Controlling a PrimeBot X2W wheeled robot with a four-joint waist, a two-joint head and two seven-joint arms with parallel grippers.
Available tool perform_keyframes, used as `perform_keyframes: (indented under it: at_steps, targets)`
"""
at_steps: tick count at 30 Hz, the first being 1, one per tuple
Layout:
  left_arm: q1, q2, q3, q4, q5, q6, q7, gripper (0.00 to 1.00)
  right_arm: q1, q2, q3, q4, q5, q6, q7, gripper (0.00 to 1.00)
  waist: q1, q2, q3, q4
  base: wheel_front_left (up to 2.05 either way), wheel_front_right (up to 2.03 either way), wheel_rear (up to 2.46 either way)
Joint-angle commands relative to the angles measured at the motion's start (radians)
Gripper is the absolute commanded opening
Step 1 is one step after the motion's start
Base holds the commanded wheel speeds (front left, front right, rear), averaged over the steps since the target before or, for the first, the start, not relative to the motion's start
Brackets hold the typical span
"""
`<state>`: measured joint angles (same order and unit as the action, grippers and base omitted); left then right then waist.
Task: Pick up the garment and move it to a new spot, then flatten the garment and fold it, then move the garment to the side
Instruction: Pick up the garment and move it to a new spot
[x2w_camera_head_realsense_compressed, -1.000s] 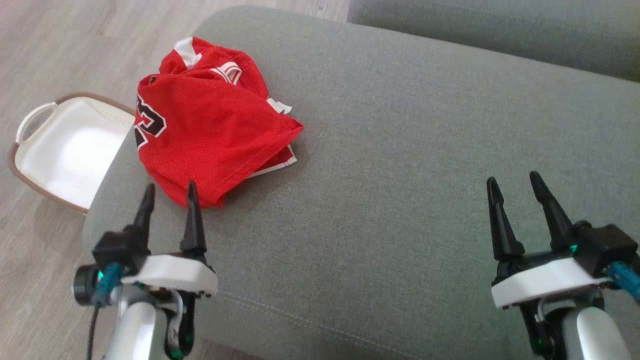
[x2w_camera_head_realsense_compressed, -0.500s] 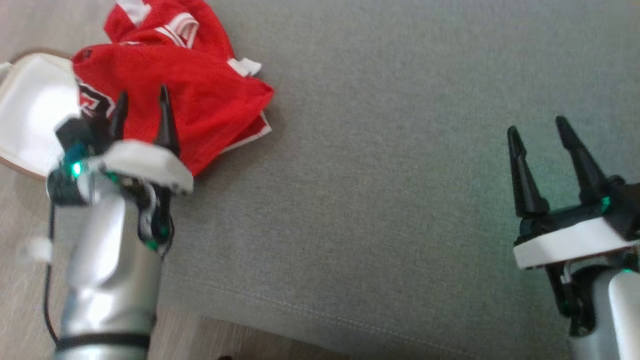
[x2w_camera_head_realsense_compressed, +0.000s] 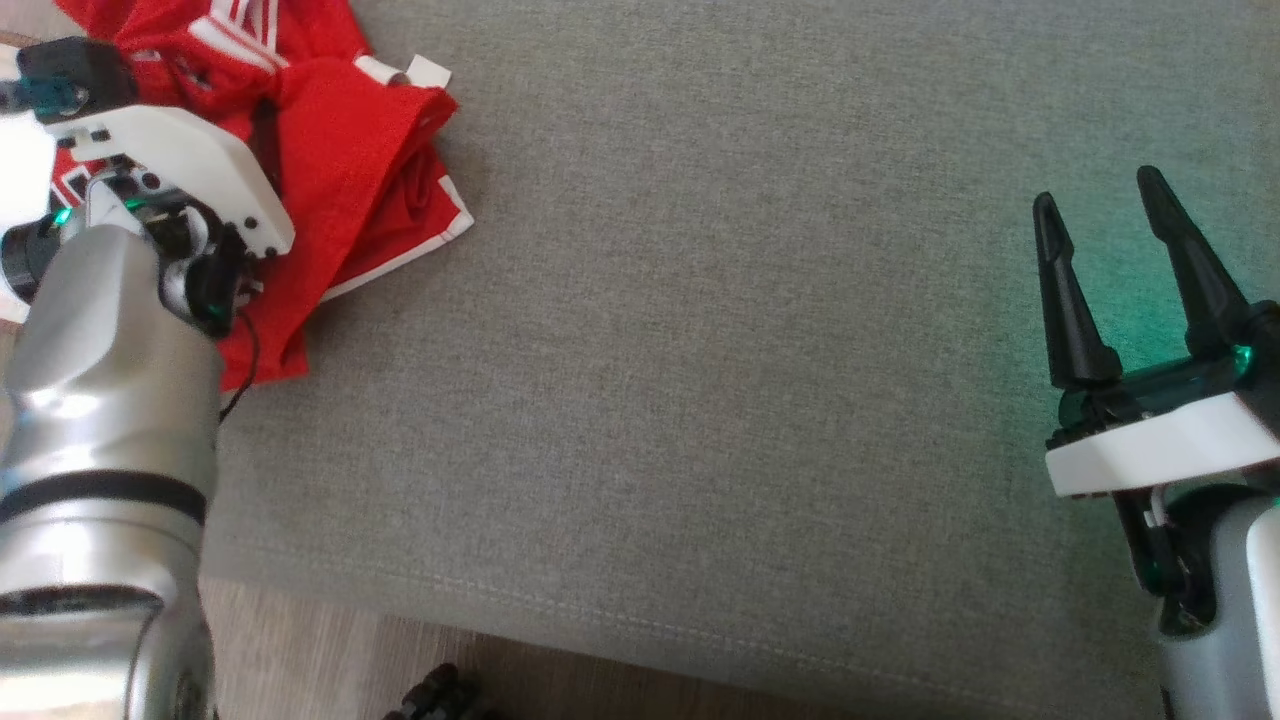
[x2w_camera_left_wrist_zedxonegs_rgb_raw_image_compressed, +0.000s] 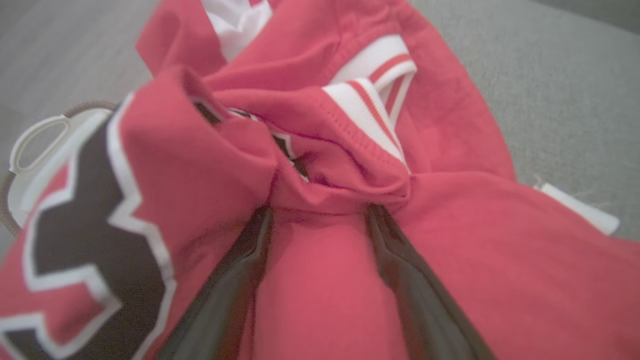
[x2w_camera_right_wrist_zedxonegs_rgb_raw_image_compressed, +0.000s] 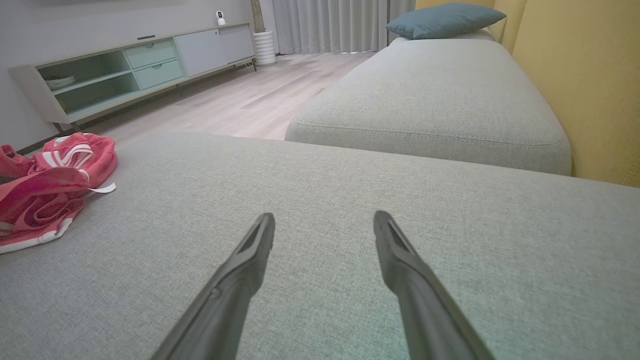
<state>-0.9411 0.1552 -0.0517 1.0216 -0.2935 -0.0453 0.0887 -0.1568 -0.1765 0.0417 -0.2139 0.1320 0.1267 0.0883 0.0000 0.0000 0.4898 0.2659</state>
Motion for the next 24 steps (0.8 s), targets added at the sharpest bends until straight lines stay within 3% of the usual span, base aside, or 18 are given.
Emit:
perform_keyframes:
  at_steps: [1,3,5,6,11,12,18,24]
  targets:
    - [-0.020,0.064,0.014,0.021,-0.006,-0.005,0.051,1.00,-0.009,-0.013,0.026,-0.039,0.006,0.004,-0.001,1.00,0.0000,0.0000,0.002,-0.005,0.00,0.00,0.00]
    - [-0.038,0.069,0.010,0.067,-0.013,-0.016,0.108,1.00,-0.009,-0.013,0.026,-0.037,0.008,0.004,-0.002,1.00,0.0000,0.0000,0.001,-0.008,0.00,0.00,0.00]
    - [-0.050,0.072,0.006,0.102,-0.021,-0.030,0.153,0.43,-0.008,-0.012,0.024,-0.037,0.009,0.004,-0.002,1.00,0.0000,0.0000,-0.002,-0.009,0.00,0.00,0.00]
    - [-0.054,0.074,0.004,0.110,-0.023,-0.032,0.158,0.02,-0.007,-0.011,0.022,-0.036,0.009,0.004,-0.003,1.00,0.0000,0.0000,-0.004,-0.009,0.00,0.00,0.00]
    - [-0.059,0.089,-0.010,0.099,-0.013,-0.037,0.064,0.00,-0.002,0.000,0.017,-0.030,0.009,0.004,-0.008,1.00,0.0000,0.0000,-0.025,-0.007,0.00,0.00,0.00]
    - [-0.058,0.094,-0.010,0.080,-0.008,-0.025,-0.008,0.00,0.003,0.006,0.014,-0.027,0.009,0.004,-0.011,1.00,0.0000,0.0000,-0.042,-0.004,0.00,0.00,0.00]
    - [-0.028,0.095,-0.004,0.005,-0.004,0.008,-0.187,0.00,0.023,0.032,-0.001,-0.016,0.009,0.004,-0.028,1.00,0.0000,0.0000,-0.114,0.006,0.00,0.00,0.00]
    - [0.057,0.093,0.000,-0.118,-0.004,0.038,-0.288,0.00,0.048,0.067,-0.007,0.006,0.012,0.004,-0.050,1.00,0.0000,0.0000,-0.205,0.000,0.00,0.00,0.00]
